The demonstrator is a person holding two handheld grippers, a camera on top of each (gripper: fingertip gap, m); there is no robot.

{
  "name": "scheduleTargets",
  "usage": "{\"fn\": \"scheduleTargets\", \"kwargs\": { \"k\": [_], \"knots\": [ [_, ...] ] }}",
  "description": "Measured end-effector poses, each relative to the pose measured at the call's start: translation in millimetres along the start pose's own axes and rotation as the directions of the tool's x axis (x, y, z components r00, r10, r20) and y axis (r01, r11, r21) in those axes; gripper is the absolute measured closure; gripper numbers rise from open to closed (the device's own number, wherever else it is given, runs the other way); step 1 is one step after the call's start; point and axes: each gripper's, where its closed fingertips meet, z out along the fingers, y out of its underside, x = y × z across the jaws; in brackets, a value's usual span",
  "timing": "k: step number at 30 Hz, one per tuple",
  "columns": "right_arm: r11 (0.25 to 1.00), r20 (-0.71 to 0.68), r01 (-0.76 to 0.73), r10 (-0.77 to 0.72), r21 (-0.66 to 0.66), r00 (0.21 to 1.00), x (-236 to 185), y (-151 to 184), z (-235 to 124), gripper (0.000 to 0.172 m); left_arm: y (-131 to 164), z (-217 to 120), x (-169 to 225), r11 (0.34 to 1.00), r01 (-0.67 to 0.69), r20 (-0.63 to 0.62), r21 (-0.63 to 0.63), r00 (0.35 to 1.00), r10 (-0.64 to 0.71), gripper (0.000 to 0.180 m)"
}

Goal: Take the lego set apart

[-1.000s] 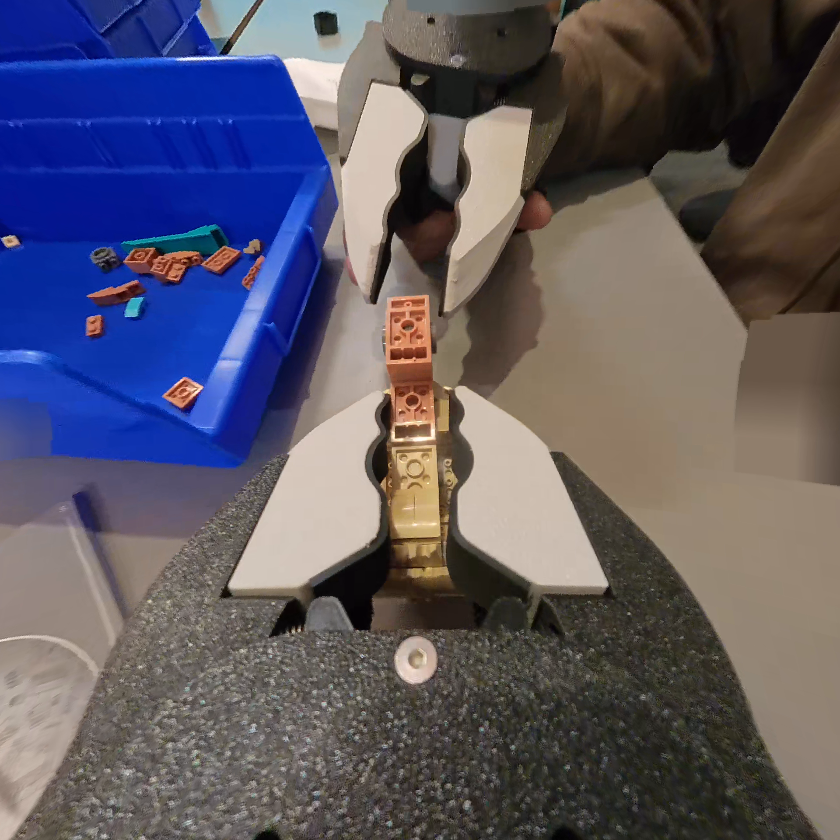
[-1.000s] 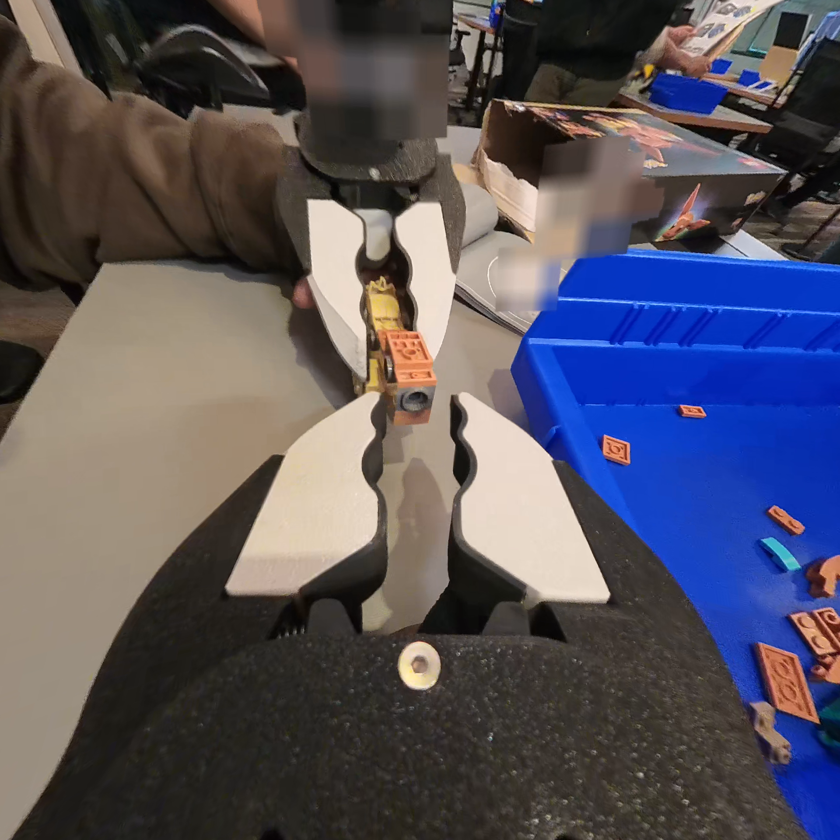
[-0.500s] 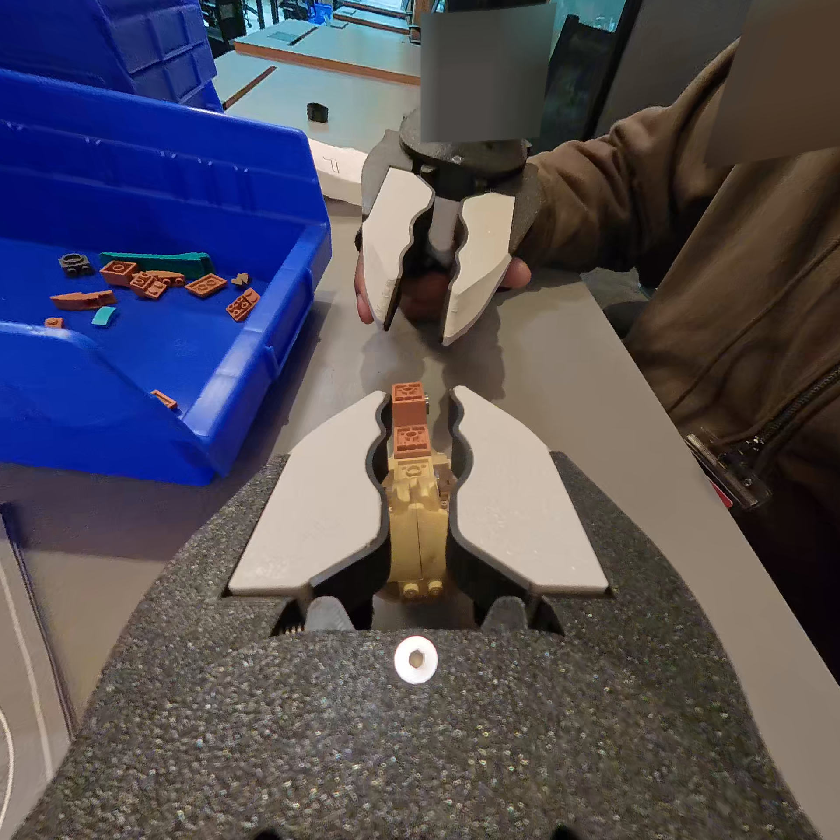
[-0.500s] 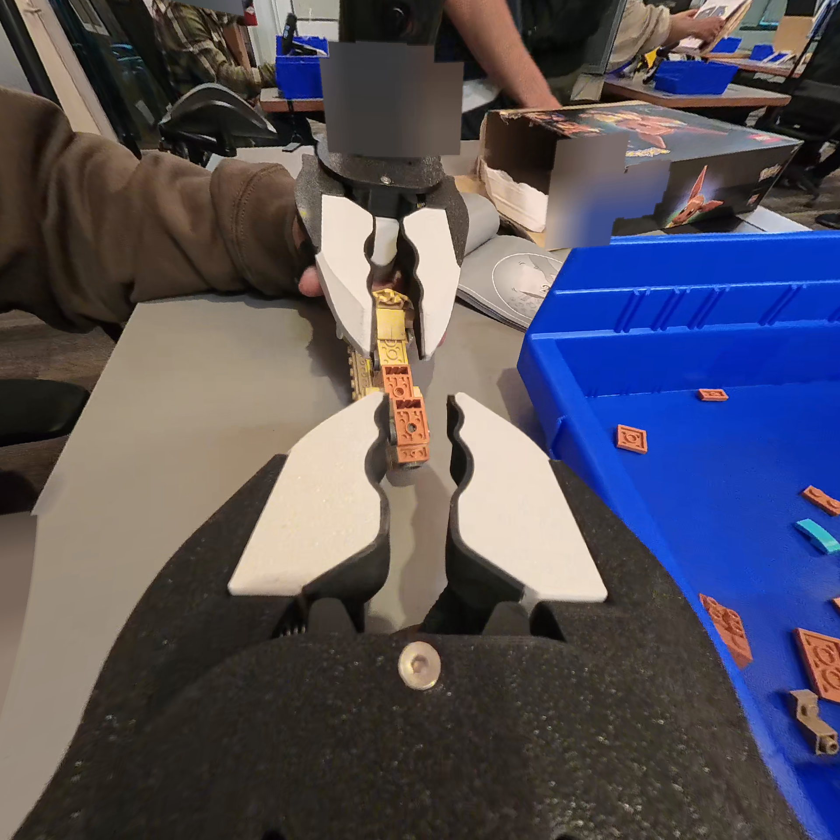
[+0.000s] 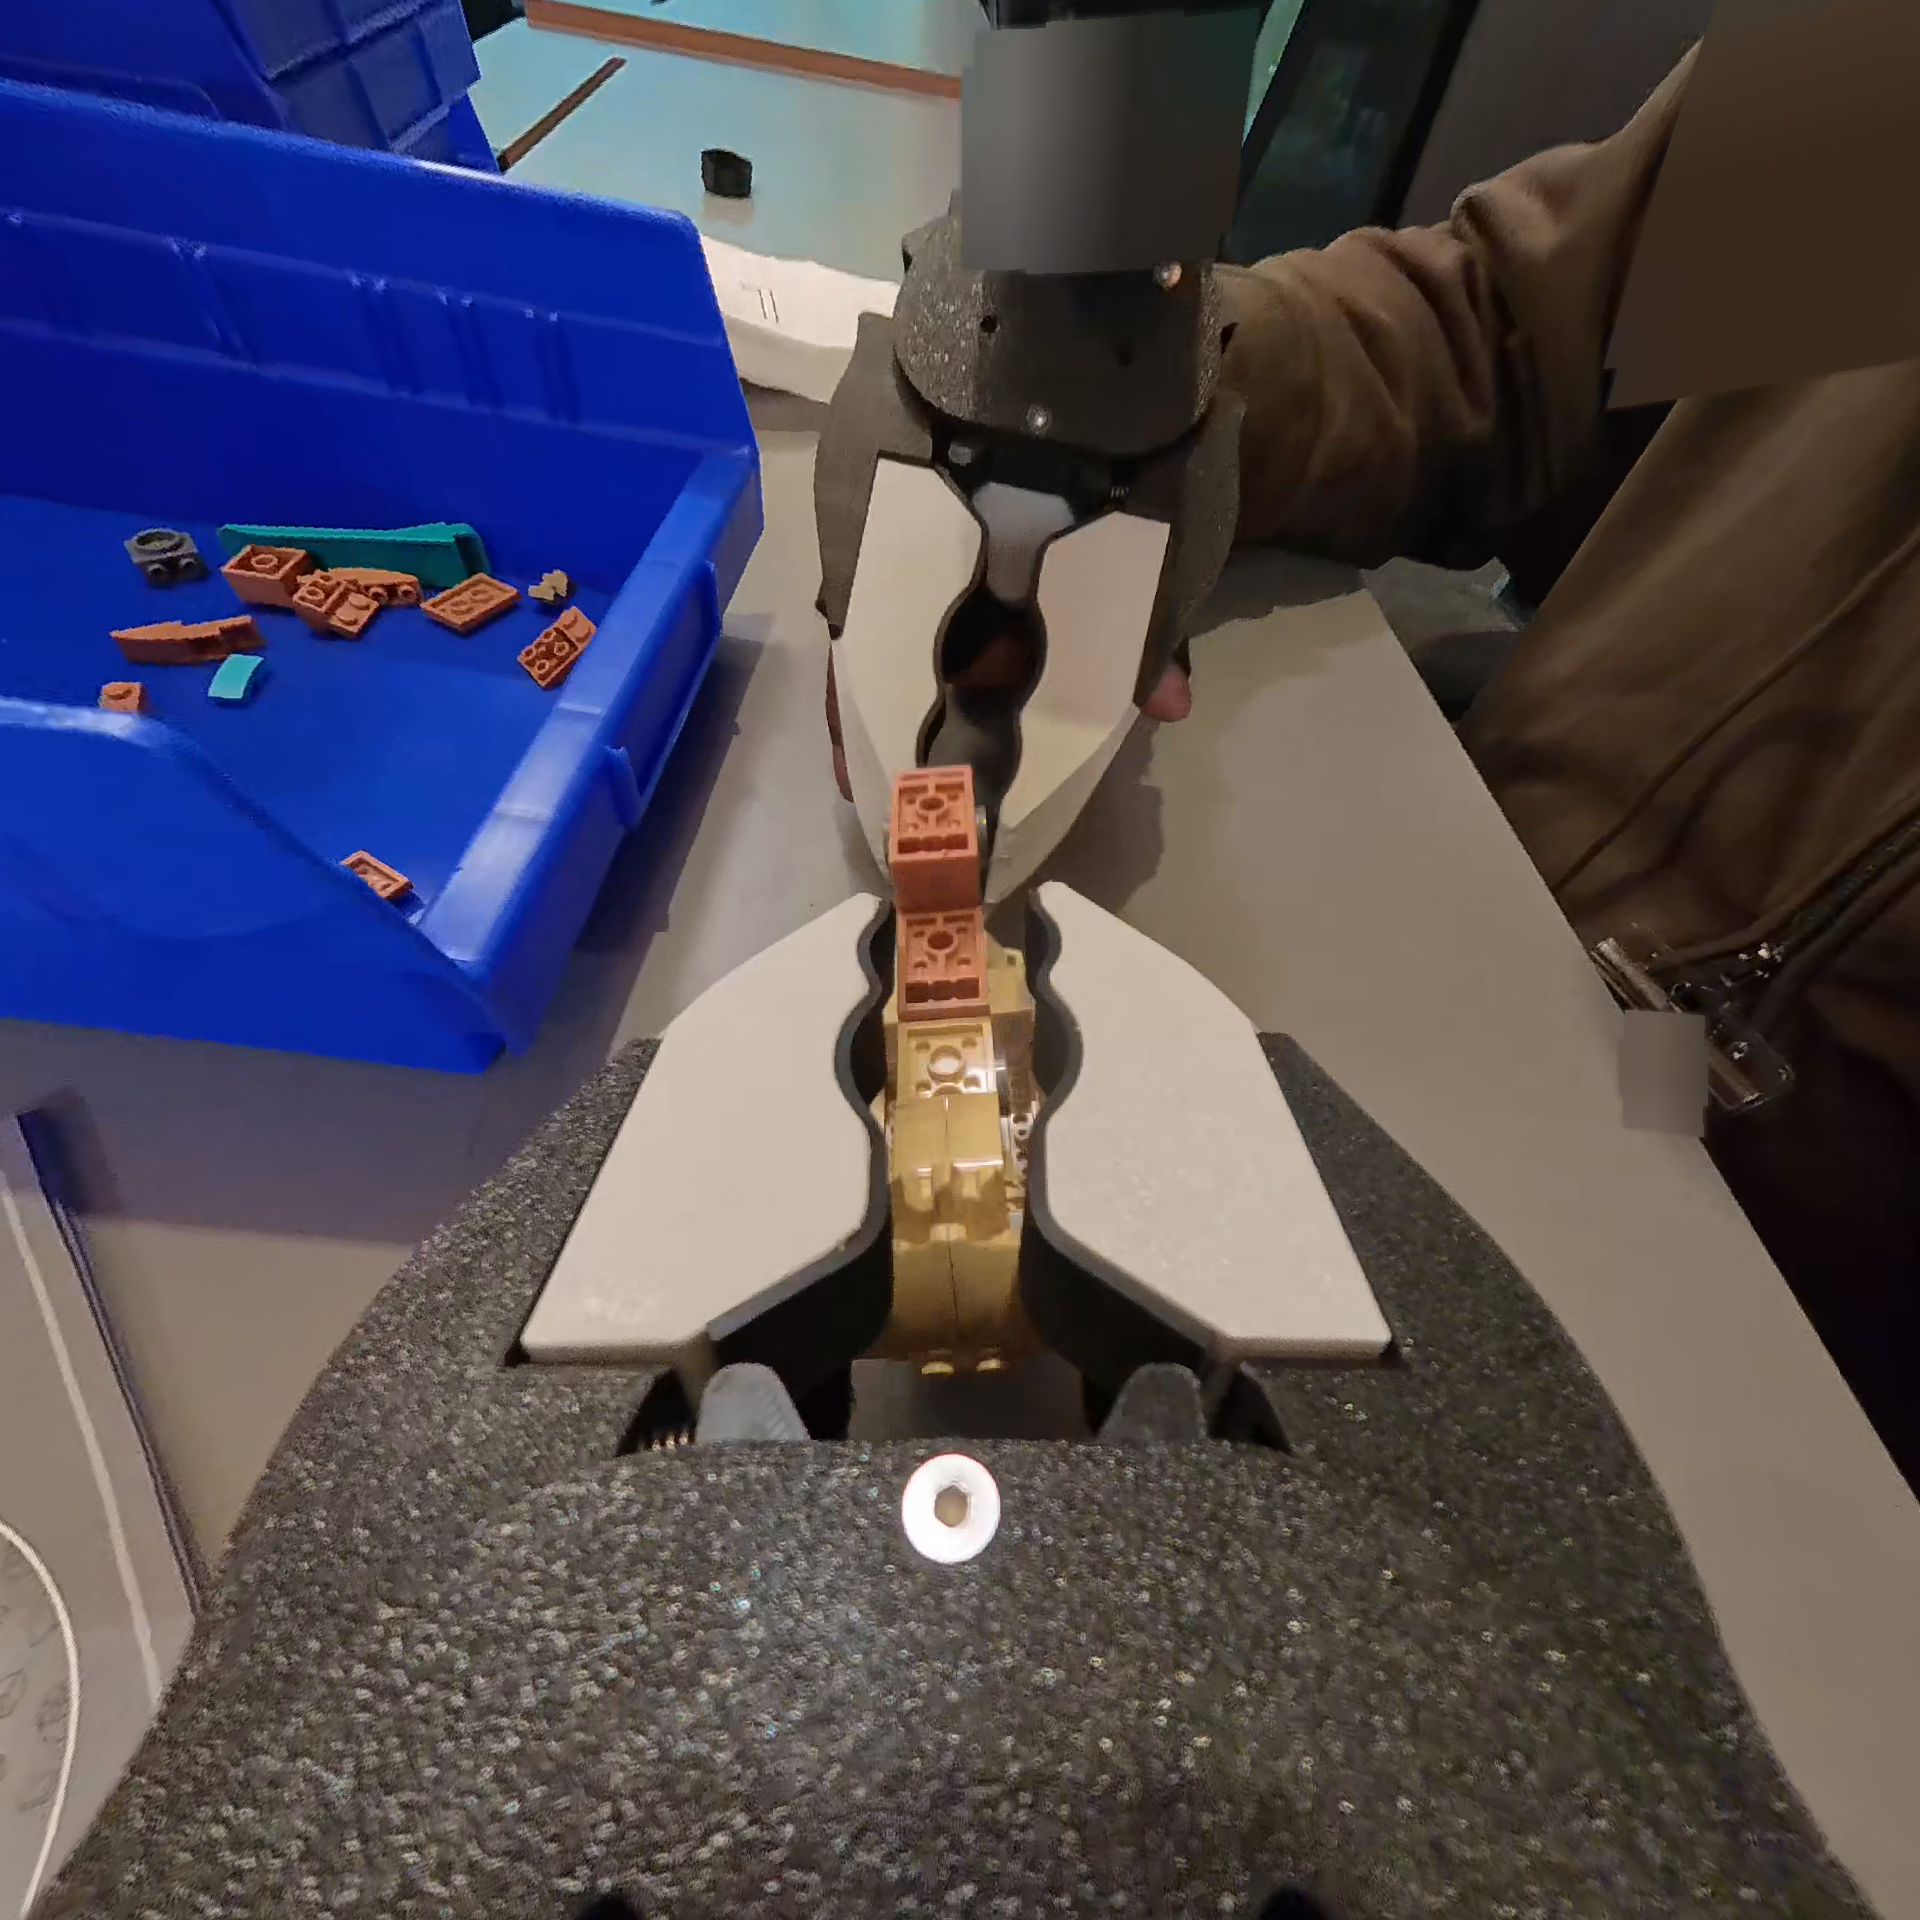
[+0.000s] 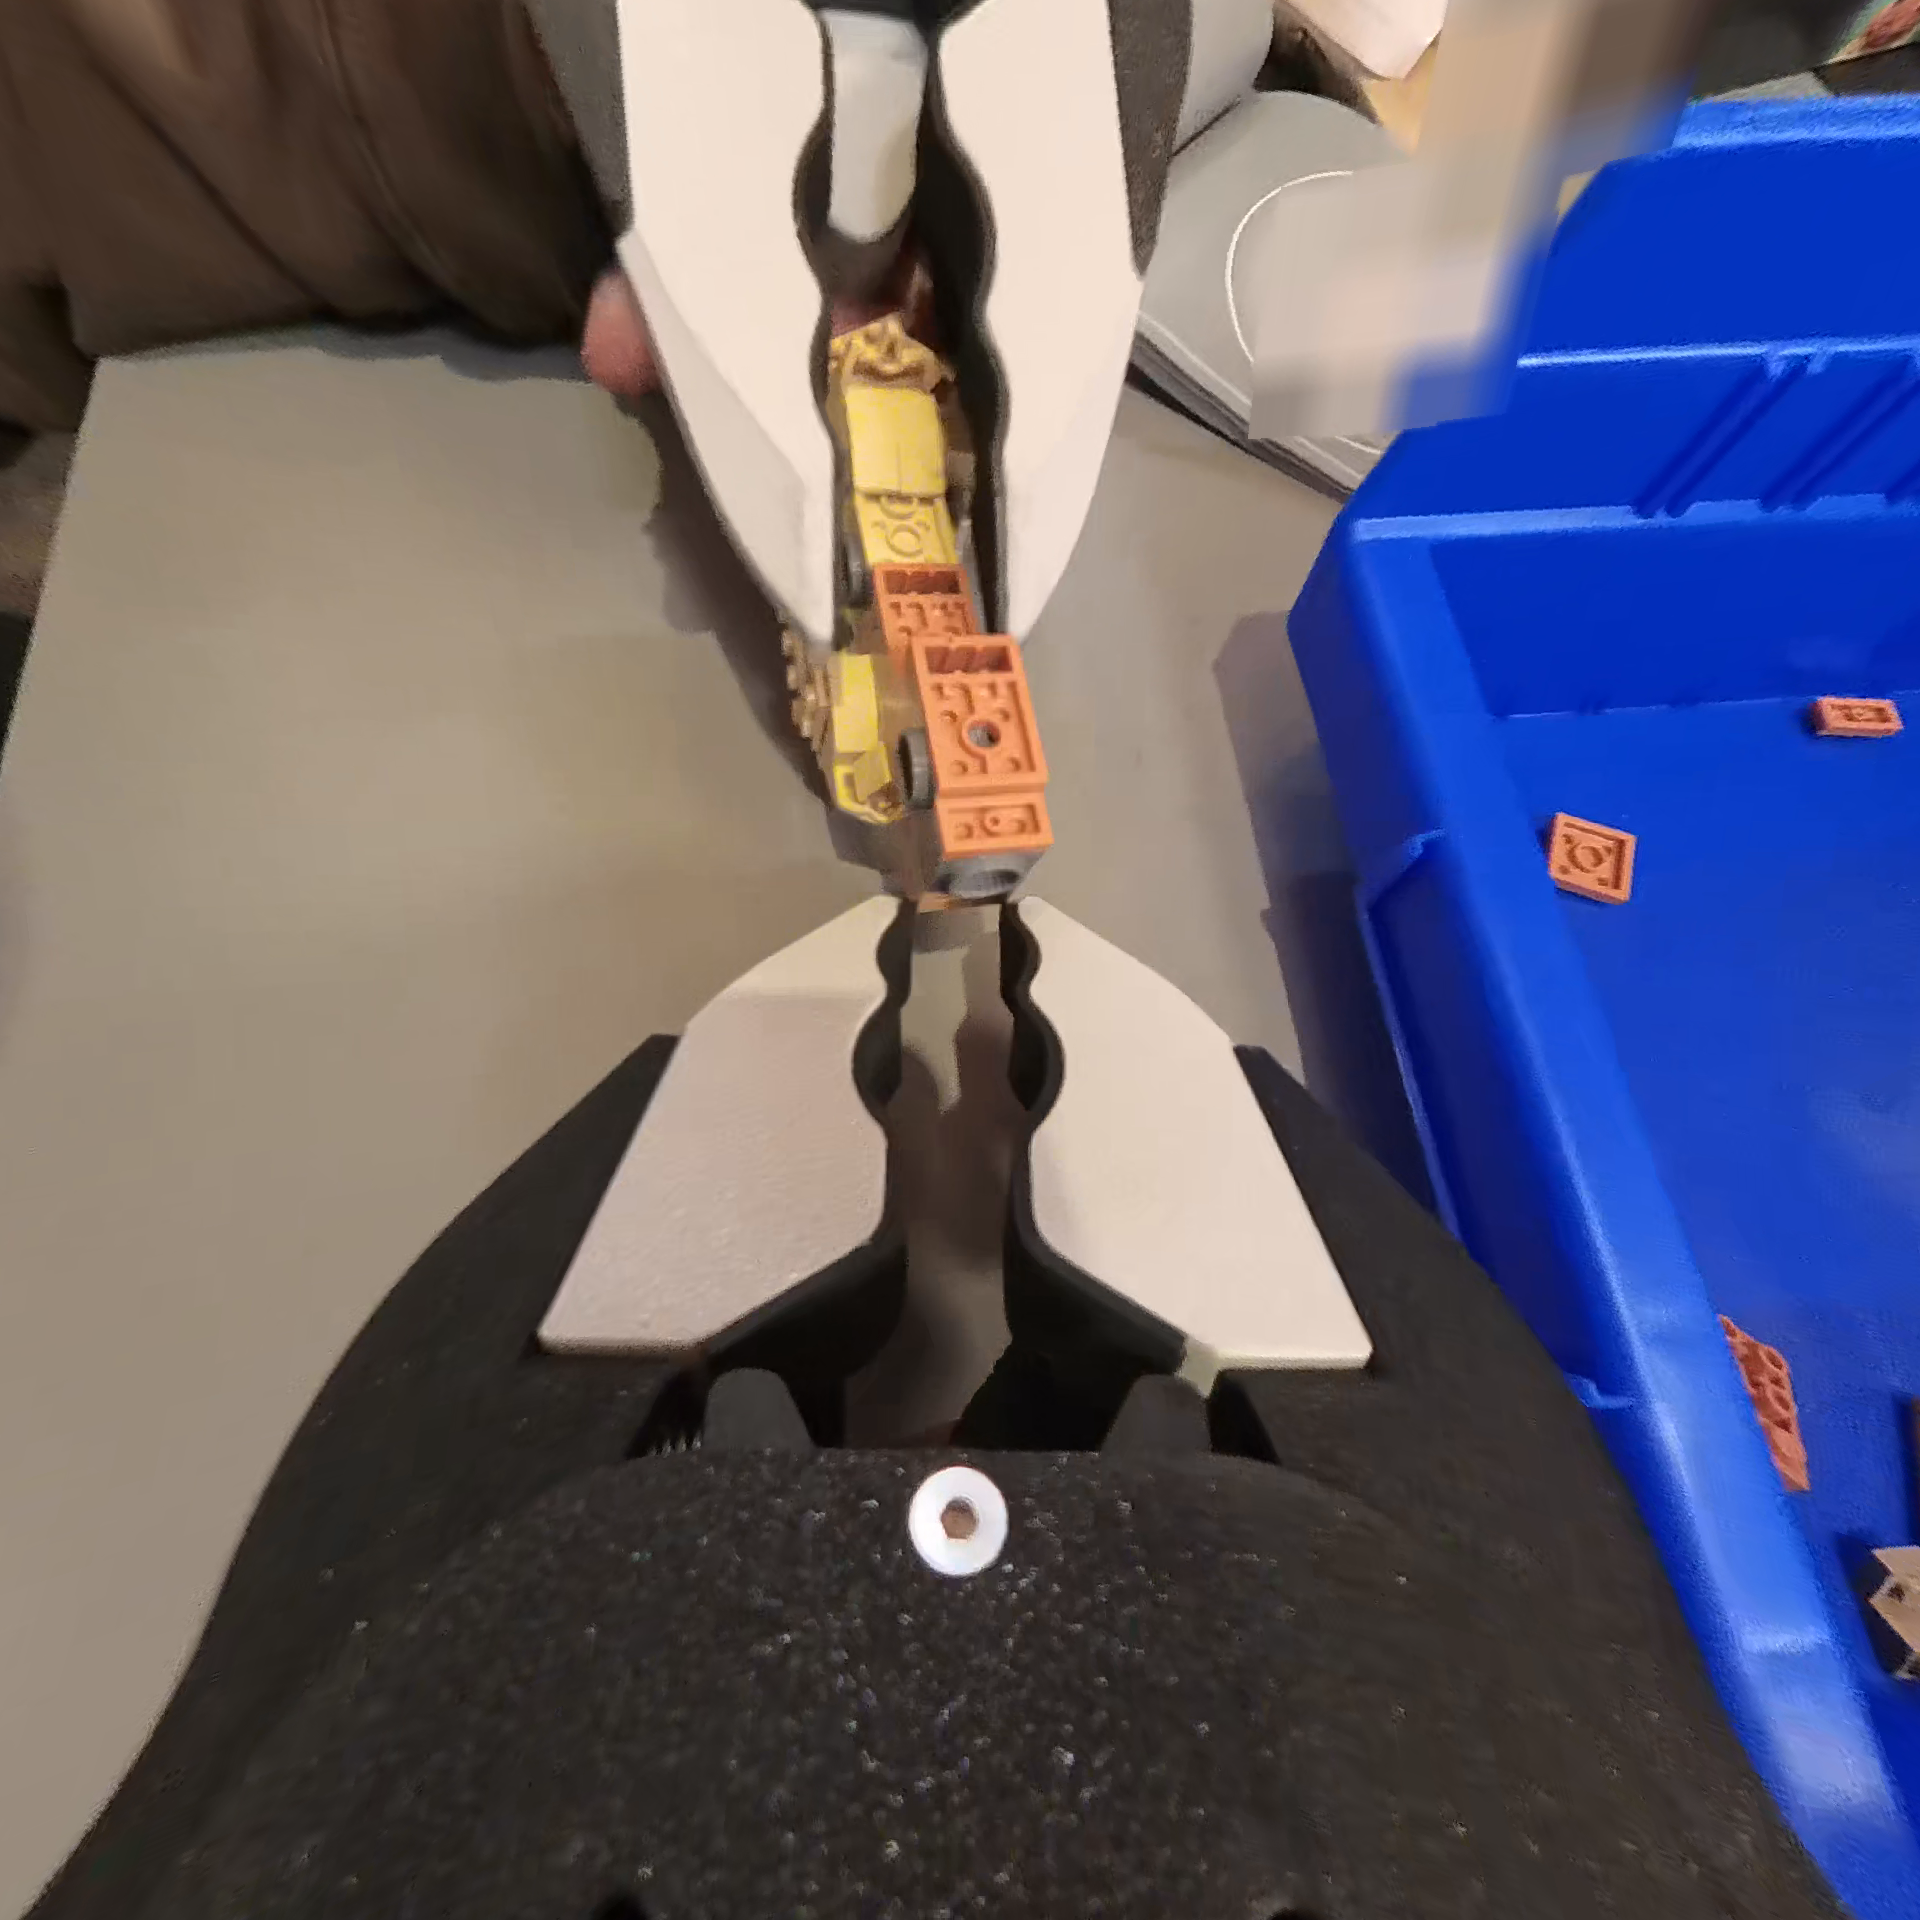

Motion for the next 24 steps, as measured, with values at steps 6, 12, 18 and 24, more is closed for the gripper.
{"fn": "scheduleTargets", "kwargs": {
  "k": [6, 12, 18, 24],
  "knots": [
    [0.997, 0.024, -0.049, 0.048, 0.054, 0.999, 1.9, -5.7, -5.2, 0.145, 1.5, 1.9, 0.7, 1.000, -0.013, 0.003, -0.016, 1.000, 0.013, 0.157],
    [0.980, 0.050, -0.068, 0.059, 0.189, 0.997, 0.7, -23.1, -13.5, 0.146, 5.7, 4.4, 2.3, 0.997, -0.042, 0.011, -0.059, 0.999, 0.043, 0.156],
    [0.975, 0.033, -0.019, 0.012, 0.221, 0.999, -6.4, -29.8, -12.6, 0.155, 13.0, 11.3, 1.4, 0.983, -0.100, 0.062, -0.152, 0.992, 0.111, 0.155],
    [0.984, 0.010, 0.016, -0.018, 0.176, 1.000, -4.0, -22.7, -12.3, 0.154, 16.6, 16.9, -1.1, 0.956, -0.136, 0.120, -0.259, 0.978, 0.172, 0.156]
  ]
}}
